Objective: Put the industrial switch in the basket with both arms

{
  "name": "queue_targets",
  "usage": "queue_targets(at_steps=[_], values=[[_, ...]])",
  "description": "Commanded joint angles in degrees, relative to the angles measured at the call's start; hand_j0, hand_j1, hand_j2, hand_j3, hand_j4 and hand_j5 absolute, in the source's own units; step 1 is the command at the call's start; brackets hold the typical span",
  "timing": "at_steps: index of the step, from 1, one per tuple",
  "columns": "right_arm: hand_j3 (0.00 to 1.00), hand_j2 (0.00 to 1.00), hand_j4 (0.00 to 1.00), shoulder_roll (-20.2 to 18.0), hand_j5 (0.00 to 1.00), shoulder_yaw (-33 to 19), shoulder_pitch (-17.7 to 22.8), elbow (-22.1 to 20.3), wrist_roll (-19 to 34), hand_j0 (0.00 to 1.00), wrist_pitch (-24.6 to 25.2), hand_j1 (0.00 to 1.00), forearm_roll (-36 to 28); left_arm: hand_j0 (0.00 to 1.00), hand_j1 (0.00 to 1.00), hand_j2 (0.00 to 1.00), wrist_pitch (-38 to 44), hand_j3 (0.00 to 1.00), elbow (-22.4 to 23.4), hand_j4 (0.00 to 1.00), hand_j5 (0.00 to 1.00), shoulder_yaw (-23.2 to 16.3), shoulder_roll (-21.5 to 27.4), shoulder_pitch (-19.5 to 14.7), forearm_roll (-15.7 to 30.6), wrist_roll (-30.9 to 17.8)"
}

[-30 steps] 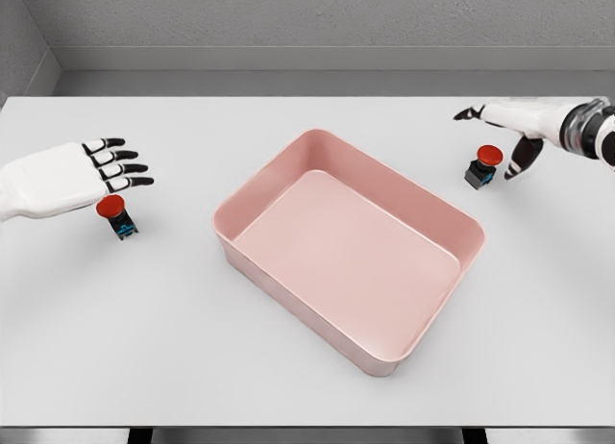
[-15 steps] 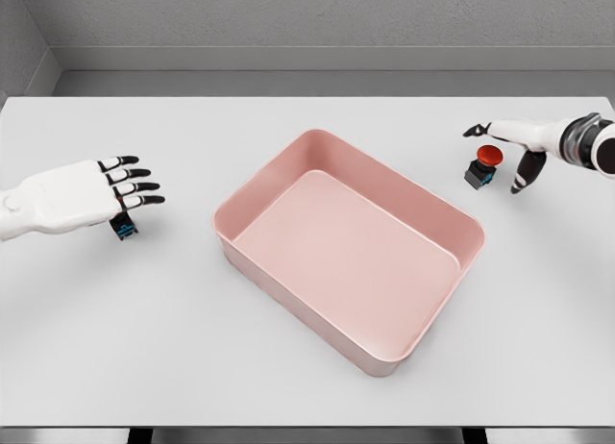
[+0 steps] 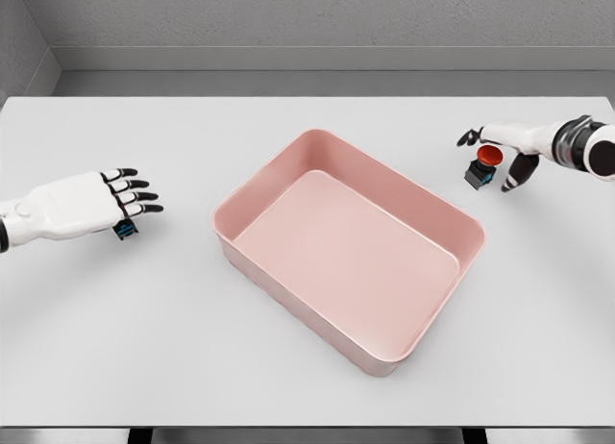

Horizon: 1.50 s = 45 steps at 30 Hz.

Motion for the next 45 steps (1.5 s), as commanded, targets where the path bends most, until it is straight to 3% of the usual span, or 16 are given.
queue_targets(at_steps=[1, 6, 11, 12, 14, 24, 34, 37, 40, 45], values=[[0.71, 0.71, 0.71, 0.0, 0.71, 0.3, 0.0, 0.0, 0.0, 0.71, -0.2, 0.71, 0.0, 1.00, 1.00, 1.00, 0.0, 1.00, 1.6, 1.00, 1.00, -0.5, -0.9, -0.1, 0.2, 0.0], [0.56, 0.56, 0.56, 0.0, 0.56, 1.3, 0.0, 0.0, 0.0, 0.56, -0.2, 0.56, 0.0, 1.00, 1.00, 1.00, 0.0, 1.00, 3.7, 1.00, 1.00, -3.8, -2.6, -3.0, 0.1, 0.0], [0.51, 0.51, 0.51, 0.0, 0.51, 1.4, 0.0, -0.1, 0.0, 0.51, -0.2, 0.51, 0.0, 1.00, 1.00, 1.00, 0.0, 1.00, 3.8, 1.00, 1.00, -3.9, -2.6, -3.7, 0.6, 0.1], [0.50, 0.50, 0.50, -0.1, 0.50, 1.4, 0.0, -0.1, 0.0, 0.50, -0.2, 0.50, 0.0, 0.94, 0.94, 0.94, 0.0, 0.94, 3.8, 0.94, 0.94, -3.9, -2.6, -3.7, 0.4, 0.0], [0.46, 0.46, 0.46, -0.1, 0.46, 1.4, 0.0, -0.1, 0.0, 0.46, -0.2, 0.46, 0.0, 0.59, 0.59, 0.59, 0.0, 0.59, 3.7, 0.59, 0.59, -3.8, -2.6, -3.7, 0.2, 0.0], [0.43, 0.43, 0.43, -0.1, 0.43, 1.3, 0.0, -0.8, 0.0, 0.43, -0.2, 0.43, 0.1, 0.34, 0.34, 0.34, 0.0, 0.34, 3.5, 0.34, 0.34, -3.7, -2.5, -3.7, 0.0, 0.0], [0.43, 0.43, 0.43, -0.5, 0.43, 0.6, -1.1, -1.1, 0.0, 0.43, -0.1, 0.43, 0.6, 0.21, 0.21, 0.21, 0.0, 0.21, 3.2, 0.21, 0.21, -2.7, -2.5, -3.8, 0.9, 0.0], [0.43, 0.43, 0.43, -0.8, 0.43, 0.5, -1.9, -1.3, 0.0, 0.43, -0.3, 0.43, 0.6, 0.21, 0.21, 0.21, 0.0, 0.21, 2.7, 0.21, 0.21, -1.7, -2.5, -4.2, 1.2, 0.1], [0.43, 0.43, 0.43, -2.1, 0.43, 0.0, -2.2, -4.5, 0.0, 0.43, -0.1, 0.43, 0.6, 0.21, 0.21, 0.21, 0.0, 0.21, 0.9, 0.21, 0.21, -0.1, -2.4, -4.2, 1.6, 0.2], [0.43, 0.43, 0.43, -2.6, 0.43, -0.6, -2.1, -5.5, 0.0, 0.43, -0.1, 0.43, 0.6, 0.21, 0.21, 0.21, 0.0, 0.21, -1.5, 0.21, 0.21, 1.0, -2.5, -5.0, 5.7, 0.2]])
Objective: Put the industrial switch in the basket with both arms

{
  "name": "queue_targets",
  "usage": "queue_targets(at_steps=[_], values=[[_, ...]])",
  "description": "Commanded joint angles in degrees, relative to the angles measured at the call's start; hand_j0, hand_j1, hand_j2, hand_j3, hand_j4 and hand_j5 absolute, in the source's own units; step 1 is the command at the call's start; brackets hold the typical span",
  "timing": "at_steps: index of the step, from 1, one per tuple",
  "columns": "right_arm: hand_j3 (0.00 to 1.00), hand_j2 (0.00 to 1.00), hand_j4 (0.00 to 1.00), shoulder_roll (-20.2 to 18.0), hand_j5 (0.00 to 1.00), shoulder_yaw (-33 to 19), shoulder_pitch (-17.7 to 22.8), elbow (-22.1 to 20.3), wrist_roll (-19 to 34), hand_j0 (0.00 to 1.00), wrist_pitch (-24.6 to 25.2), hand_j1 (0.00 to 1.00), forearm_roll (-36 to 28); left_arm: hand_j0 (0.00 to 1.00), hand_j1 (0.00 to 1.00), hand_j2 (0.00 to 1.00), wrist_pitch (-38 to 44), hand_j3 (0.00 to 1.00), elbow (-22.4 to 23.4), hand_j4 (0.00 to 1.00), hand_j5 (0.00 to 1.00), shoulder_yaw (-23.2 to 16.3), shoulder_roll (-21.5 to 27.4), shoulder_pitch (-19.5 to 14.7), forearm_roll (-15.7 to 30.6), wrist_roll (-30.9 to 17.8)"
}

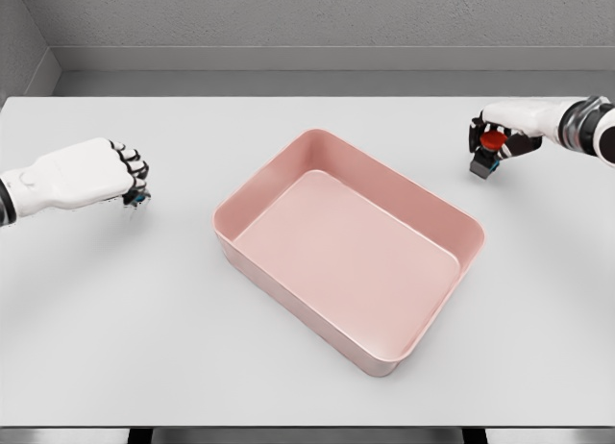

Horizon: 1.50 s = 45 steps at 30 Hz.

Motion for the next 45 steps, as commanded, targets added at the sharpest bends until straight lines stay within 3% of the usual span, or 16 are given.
queue_targets(at_steps=[1, 4, 8, 17, 20, 25, 29, 33, 39, 40, 41, 45], values=[[0.43, 0.43, 0.43, -0.4, 0.43, -0.2, 0.0, -0.9, 0.0, 0.43, 0.0, 0.43, 0.0, 0.21, 0.21, 0.21, 0.0, 0.21, -1.8, 0.21, 0.21, 1.1, -0.1, 0.0, 2.6, 0.2], [0.43, 0.43, 0.43, -1.3, 0.43, -1.7, 0.3, -2.4, 0.0, 0.43, -0.2, 0.43, 0.0, 0.22, 0.22, 0.22, 0.0, 0.22, -2.6, 0.22, 0.22, 1.4, -0.1, -0.1, 4.6, 0.2], [0.43, 0.43, 0.43, -2.6, 0.43, -4.0, 0.6, -5.0, 0.0, 0.43, 0.0, 0.43, 0.0, 0.23, 0.23, 0.23, 0.0, 0.23, -3.1, 0.23, 0.23, 1.4, -3.8, -1.2, 5.3, 0.2], [0.43, 0.43, 0.43, -4.6, 0.43, -4.1, 0.4, -8.8, 0.0, 0.43, -0.1, 0.43, 0.0, 0.23, 0.23, 0.23, 0.0, 0.23, -6.1, 0.23, 0.23, 1.1, -8.1, -3.6, 10.8, 0.2], [0.43, 0.43, 0.43, -6.3, 0.43, -6.3, 1.0, -12.2, 0.0, 0.43, -0.1, 0.43, 0.0, 0.23, 0.23, 0.23, 0.0, 0.23, -7.1, 0.23, 0.23, 0.8, -9.7, -4.6, 11.9, 0.2], [0.43, 0.43, 0.43, -7.1, 0.43, -6.5, 1.1, -15.4, 0.0, 0.43, -0.3, 0.43, 0.0, 0.23, 0.23, 0.23, 0.0, 0.23, -8.2, 0.23, 0.23, 0.8, -11.7, -5.4, 13.5, 0.2], [0.43, 0.43, 0.43, -8.2, 0.43, -6.5, 1.5, -20.2, 0.0, 0.43, -0.3, 0.43, 0.0, 0.23, 0.23, 0.23, 0.0, 0.23, -9.2, 0.23, 0.23, 0.4, -14.7, -5.8, 13.8, 0.2], [0.43, 0.43, 0.43, -8.9, 0.43, -6.6, 2.4, -22.5, 0.0, 0.43, -2.1, 0.43, 0.0, 0.23, 0.23, 0.23, 0.0, 0.23, -9.6, 0.23, 0.23, -2.1, -16.1, -6.6, 13.5, 0.1], [0.43, 0.43, 0.43, -8.7, 0.43, -6.5, 3.0, -22.9, 0.0, 0.43, -10.9, 0.43, 0.0, 0.25, 0.25, 0.25, 0.0, 0.25, -9.3, 0.25, 0.25, -9.9, -16.1, -9.4, 10.5, -0.1], [0.43, 0.43, 0.43, -8.4, 0.43, -6.4, 3.1, -22.9, 0.0, 0.43, -12.3, 0.43, 0.0, 0.25, 0.25, 0.25, 0.0, 0.25, -9.1, 0.25, 0.25, -13.7, -16.3, -11.7, 9.7, 0.0], [0.43, 0.43, 0.43, -8.3, 0.43, -6.4, 3.2, -22.9, 0.0, 0.43, -13.7, 0.43, 0.0, 0.25, 0.25, 0.25, 0.0, 0.25, -9.0, 0.25, 0.25, -14.7, -16.8, -12.3, 9.6, -0.1], [0.43, 0.43, 0.43, -8.1, 0.43, -5.9, 3.4, -22.9, 0.0, 0.43, -17.3, 0.43, -0.1, 0.29, 0.29, 0.29, 0.0, 0.29, -9.0, 0.29, 0.29, -15.1, -16.8, -12.4, 7.2, -0.1]])
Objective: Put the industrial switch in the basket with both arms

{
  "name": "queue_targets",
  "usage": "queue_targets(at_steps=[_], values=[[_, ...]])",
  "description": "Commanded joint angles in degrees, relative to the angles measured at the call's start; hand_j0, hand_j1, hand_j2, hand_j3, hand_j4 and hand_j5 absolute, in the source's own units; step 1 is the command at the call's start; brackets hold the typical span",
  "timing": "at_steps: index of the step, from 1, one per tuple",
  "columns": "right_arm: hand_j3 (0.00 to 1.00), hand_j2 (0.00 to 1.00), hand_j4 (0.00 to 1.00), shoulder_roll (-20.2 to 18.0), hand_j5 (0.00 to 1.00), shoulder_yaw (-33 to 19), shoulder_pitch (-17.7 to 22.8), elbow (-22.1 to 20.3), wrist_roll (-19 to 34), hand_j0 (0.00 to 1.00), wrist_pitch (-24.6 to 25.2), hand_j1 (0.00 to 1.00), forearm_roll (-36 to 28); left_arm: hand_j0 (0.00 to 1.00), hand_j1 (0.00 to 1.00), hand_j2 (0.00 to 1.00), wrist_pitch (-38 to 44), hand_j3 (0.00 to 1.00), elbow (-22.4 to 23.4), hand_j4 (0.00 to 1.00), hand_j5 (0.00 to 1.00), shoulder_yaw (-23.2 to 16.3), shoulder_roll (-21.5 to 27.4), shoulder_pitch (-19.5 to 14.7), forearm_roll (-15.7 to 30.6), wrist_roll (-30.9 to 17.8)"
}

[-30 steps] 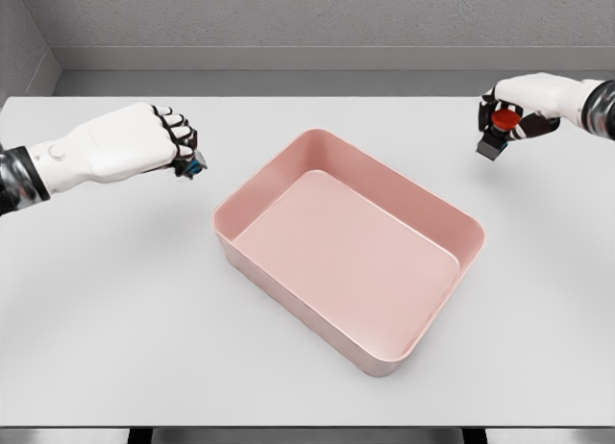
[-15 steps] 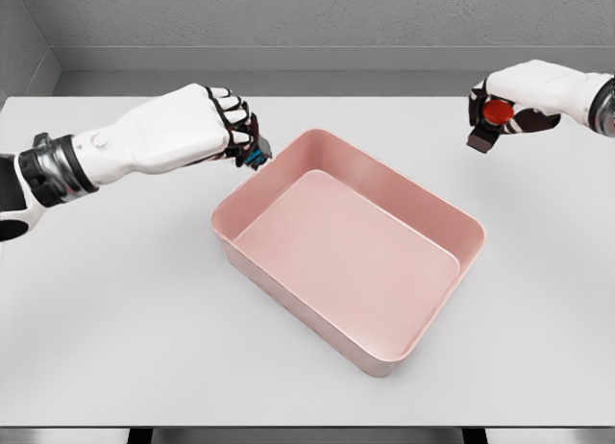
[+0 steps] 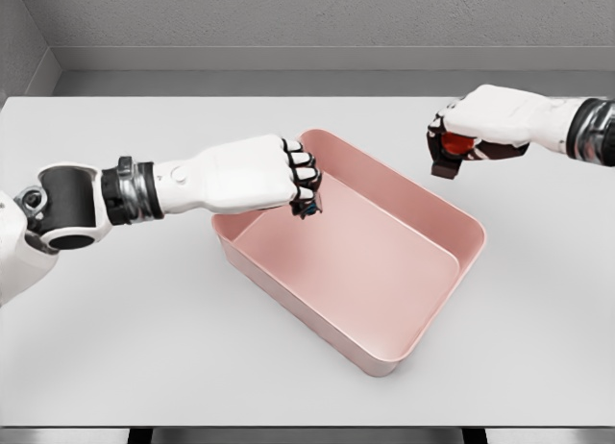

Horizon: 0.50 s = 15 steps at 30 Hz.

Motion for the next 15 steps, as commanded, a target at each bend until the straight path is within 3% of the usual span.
queue_targets(at_steps=[1, 2, 3, 4, 8, 11, 15], values=[[0.43, 0.43, 0.43, 0.2, 0.43, 0.2, 0.0, -0.1, 0.0, 0.43, -3.3, 0.43, 0.0, 0.35, 0.35, 0.35, 0.0, 0.35, 0.0, 0.35, 0.35, -1.0, -0.1, 0.0, -0.6, 0.1], [0.43, 0.43, 0.43, 1.6, 0.43, 0.4, 0.0, -0.1, 0.0, 0.43, -3.6, 0.43, 0.0, 0.50, 0.50, 0.50, 0.0, 0.50, 0.1, 0.50, 0.50, -1.0, -0.1, 0.0, -0.6, 0.1], [0.43, 0.43, 0.43, 2.3, 0.43, 0.5, 0.2, 0.0, 0.0, 0.43, -3.5, 0.43, 0.0, 0.76, 0.76, 0.76, 0.0, 0.76, 0.2, 0.76, 0.76, -1.0, -0.3, 0.0, -0.5, 0.2], [0.43, 0.43, 0.43, 3.0, 0.43, 1.1, 0.2, 0.0, 0.0, 0.43, -3.5, 0.43, 0.0, 0.85, 0.85, 0.85, 0.0, 0.85, 0.2, 0.85, 0.85, -1.0, -0.7, 0.0, -0.4, 0.2], [0.43, 0.43, 0.43, 5.1, 0.43, 3.5, -0.4, -0.1, 0.0, 0.43, -3.6, 0.43, 0.0, 0.88, 0.88, 0.88, 0.0, 0.88, 0.3, 0.88, 0.88, -1.0, -1.0, 0.0, -0.7, 0.1], [0.43, 0.43, 0.43, 6.3, 0.43, 4.4, -0.4, -0.1, 0.0, 0.43, -3.6, 0.43, 0.0, 0.99, 0.99, 0.99, 0.0, 0.99, 0.3, 0.99, 0.99, -1.0, -1.0, -0.3, -2.1, 0.1], [0.43, 0.43, 0.43, 7.2, 0.43, 5.2, -0.5, 0.0, 0.0, 0.43, -3.4, 0.43, 0.0, 1.00, 1.00, 1.00, 0.0, 1.00, 0.3, 1.00, 1.00, -0.8, -0.9, -0.3, -2.5, 0.1]])
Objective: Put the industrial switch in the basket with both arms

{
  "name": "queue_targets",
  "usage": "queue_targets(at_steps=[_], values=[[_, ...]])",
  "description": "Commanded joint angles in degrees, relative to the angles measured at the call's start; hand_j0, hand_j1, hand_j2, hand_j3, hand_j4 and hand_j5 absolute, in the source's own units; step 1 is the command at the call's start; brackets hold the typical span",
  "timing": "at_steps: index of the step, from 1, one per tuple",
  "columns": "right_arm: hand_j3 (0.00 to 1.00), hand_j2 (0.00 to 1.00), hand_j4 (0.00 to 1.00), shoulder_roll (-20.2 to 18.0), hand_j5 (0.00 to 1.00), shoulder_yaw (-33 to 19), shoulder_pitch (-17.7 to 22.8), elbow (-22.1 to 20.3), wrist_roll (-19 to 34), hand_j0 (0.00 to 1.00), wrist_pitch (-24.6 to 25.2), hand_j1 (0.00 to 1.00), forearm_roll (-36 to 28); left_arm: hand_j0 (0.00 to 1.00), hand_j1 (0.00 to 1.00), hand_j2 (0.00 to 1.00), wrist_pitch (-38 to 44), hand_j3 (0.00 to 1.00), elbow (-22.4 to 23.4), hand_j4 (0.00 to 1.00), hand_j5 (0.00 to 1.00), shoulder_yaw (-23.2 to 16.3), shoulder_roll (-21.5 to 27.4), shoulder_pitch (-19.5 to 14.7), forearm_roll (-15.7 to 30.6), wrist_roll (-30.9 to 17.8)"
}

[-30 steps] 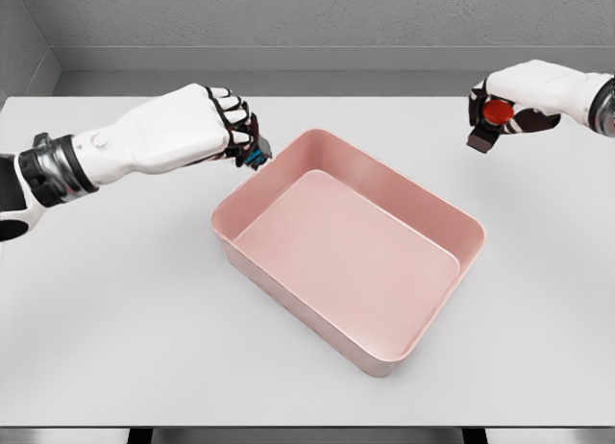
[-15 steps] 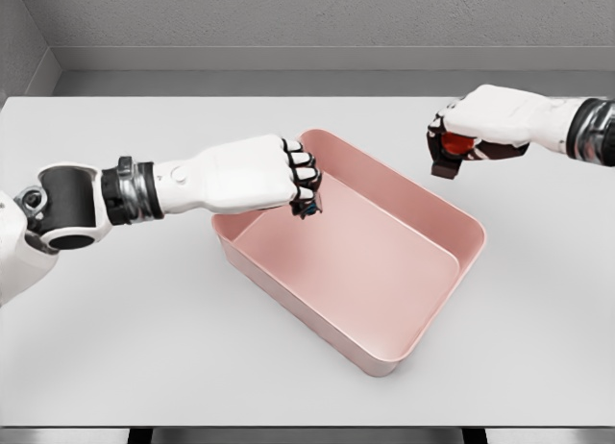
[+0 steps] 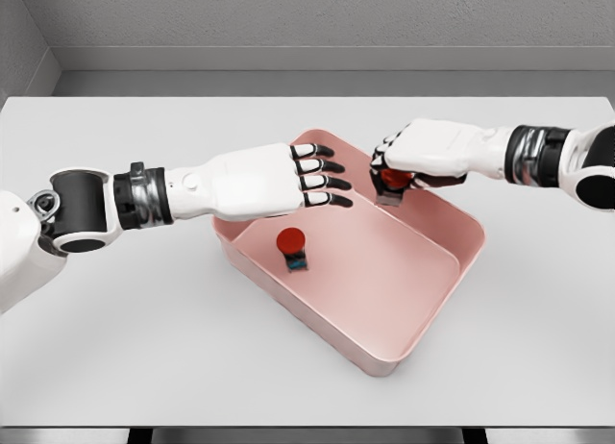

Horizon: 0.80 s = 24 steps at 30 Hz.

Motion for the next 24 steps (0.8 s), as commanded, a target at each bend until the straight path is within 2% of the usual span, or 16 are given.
queue_targets(at_steps=[1, 5, 6, 7, 10, 12, 14, 17, 20, 24], values=[[0.43, 0.43, 0.43, 0.7, 0.43, 0.6, 0.0, 0.0, 0.0, 0.43, 0.1, 0.43, -0.1, 1.00, 1.00, 1.00, 0.0, 1.00, 0.1, 1.00, 1.00, 0.4, 0.3, 0.0, 0.2, 0.1], [0.46, 0.46, 0.46, 0.8, 0.46, 0.6, 0.0, 0.0, 0.0, 0.46, 0.1, 0.46, -0.1, 1.00, 1.00, 1.00, 0.0, 1.00, 0.1, 1.00, 1.00, 0.9, 2.6, 0.1, 0.8, 0.2], [0.77, 0.77, 0.77, 0.8, 0.77, 0.6, 0.0, 0.0, 0.0, 0.77, 0.5, 0.77, -0.1, 1.00, 1.00, 1.00, 0.0, 1.00, 0.1, 1.00, 1.00, 1.1, 3.6, 0.2, 0.8, 0.2], [1.00, 1.00, 1.00, 0.9, 1.00, 0.6, 0.0, 0.0, 0.0, 1.00, 0.6, 1.00, -0.2, 1.00, 1.00, 1.00, 0.0, 1.00, 0.1, 1.00, 1.00, 1.9, 4.6, 0.3, 0.8, 0.2], [1.00, 1.00, 1.00, 1.1, 1.00, 0.6, 0.0, 0.0, 0.0, 1.00, 0.2, 1.00, -0.2, 1.00, 1.00, 1.00, 0.0, 1.00, 0.1, 1.00, 1.00, 2.3, 7.6, 0.6, 1.0, 0.3], [1.00, 1.00, 1.00, 1.1, 1.00, 0.6, 0.0, 0.0, 0.0, 1.00, 0.1, 1.00, -0.2, 1.00, 1.00, 1.00, 0.0, 1.00, 0.1, 1.00, 1.00, 4.0, 10.2, 1.3, 1.3, 0.4], [1.00, 1.00, 1.00, 1.1, 1.00, 0.6, 0.0, 0.0, 0.0, 1.00, 0.1, 1.00, -0.1, 1.00, 1.00, 1.00, 0.0, 1.00, 0.1, 1.00, 1.00, 5.0, 12.7, 2.7, 3.9, 0.4], [1.00, 1.00, 1.00, 0.5, 1.00, -0.5, 0.0, 0.0, 0.0, 1.00, 0.4, 1.00, -0.1, 1.00, 1.00, 1.00, 0.0, 1.00, 0.6, 1.00, 1.00, 12.6, 17.1, 9.0, 8.0, 0.4], [1.00, 1.00, 1.00, 0.0, 1.00, -6.4, 0.4, 0.5, 0.0, 1.00, 0.6, 1.00, -0.2, 1.00, 1.00, 1.00, 0.0, 1.00, 1.9, 1.00, 1.00, 15.8, 18.7, 12.5, 10.7, 0.4], [1.00, 1.00, 1.00, -3.6, 1.00, -13.2, 1.9, 1.3, 0.0, 1.00, 0.2, 1.00, -0.4, 1.00, 1.00, 1.00, 0.0, 1.00, 8.8, 1.00, 1.00, 17.0, 19.5, 13.1, 15.5, 0.3]])
